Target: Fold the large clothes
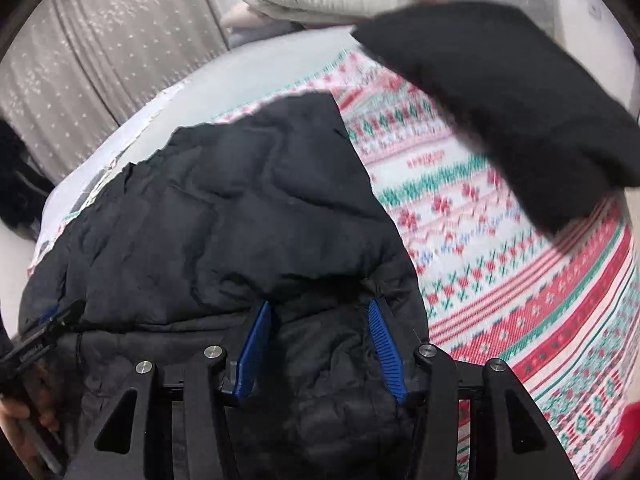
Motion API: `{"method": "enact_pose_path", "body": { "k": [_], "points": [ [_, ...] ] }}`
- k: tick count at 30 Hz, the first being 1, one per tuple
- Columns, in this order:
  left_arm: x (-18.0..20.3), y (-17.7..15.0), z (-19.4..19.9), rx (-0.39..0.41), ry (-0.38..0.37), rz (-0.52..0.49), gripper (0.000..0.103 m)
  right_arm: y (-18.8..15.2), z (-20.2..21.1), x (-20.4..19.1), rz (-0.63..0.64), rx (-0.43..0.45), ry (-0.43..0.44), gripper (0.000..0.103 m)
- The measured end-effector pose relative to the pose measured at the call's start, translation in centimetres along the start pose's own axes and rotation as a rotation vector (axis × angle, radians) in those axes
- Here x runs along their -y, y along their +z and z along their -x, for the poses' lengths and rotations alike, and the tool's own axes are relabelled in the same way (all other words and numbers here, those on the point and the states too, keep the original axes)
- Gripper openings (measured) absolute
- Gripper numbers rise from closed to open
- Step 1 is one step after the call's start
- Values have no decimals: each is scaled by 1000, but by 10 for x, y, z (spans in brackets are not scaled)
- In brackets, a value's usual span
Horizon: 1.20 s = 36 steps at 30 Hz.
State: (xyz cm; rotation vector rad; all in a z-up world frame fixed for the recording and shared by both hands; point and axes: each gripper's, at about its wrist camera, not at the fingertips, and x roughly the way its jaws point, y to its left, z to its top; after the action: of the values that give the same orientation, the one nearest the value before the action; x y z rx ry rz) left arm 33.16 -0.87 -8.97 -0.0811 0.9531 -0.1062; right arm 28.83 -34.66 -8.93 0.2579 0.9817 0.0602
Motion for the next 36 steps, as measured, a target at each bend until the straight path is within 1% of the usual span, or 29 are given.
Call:
{"method": "enact_pose_path", "body": {
  "k": [3,6,8,9,10,12,13,16,18,21,24,28,31,32,36],
  "points": [
    [2,-2,3,-33,-5,-1,100,1,3,-1,-7,-5,-2,53],
    [-5,-4,18,-71,-61,31,100,2,15,-7,13,-11,-1,55],
    [-14,-7,33,-79,-86,60,100,3,30,-14,25,-2,14,61],
    [-17,-8,41,-79,-87,70,100,4,36,-17,29,2,18,67],
    [-24,-9,50,-74,-84,81,100,4,44,-20,34,6,16,75],
    [-38,-11,72,-56,-71,107,100,4,56,-28,45,6,-2,82],
    [-48,-14,85,-44,-67,126,100,4,62,-33,59,1,-12,84],
    [-78,-22,119,-14,-63,181,100,3,71,-47,109,-10,-37,84],
    [-98,-27,135,2,-45,209,100,0,75,-57,131,-18,-46,84],
    [-135,-38,160,28,9,251,100,-3,76,-73,149,-33,-11,84],
    [-176,-55,182,50,61,295,100,-10,77,-90,179,-42,18,84],
    [-220,-79,196,72,118,345,100,-17,78,-110,246,-35,30,84],
    [-258,-98,202,94,158,422,100,-21,78,-118,251,-31,30,84],
    [-268,-103,204,104,158,447,100,-21,77,-119,246,-34,36,84],
    [-312,-120,206,163,114,572,100,-24,78,-125,235,-39,59,84]
  ]
}}
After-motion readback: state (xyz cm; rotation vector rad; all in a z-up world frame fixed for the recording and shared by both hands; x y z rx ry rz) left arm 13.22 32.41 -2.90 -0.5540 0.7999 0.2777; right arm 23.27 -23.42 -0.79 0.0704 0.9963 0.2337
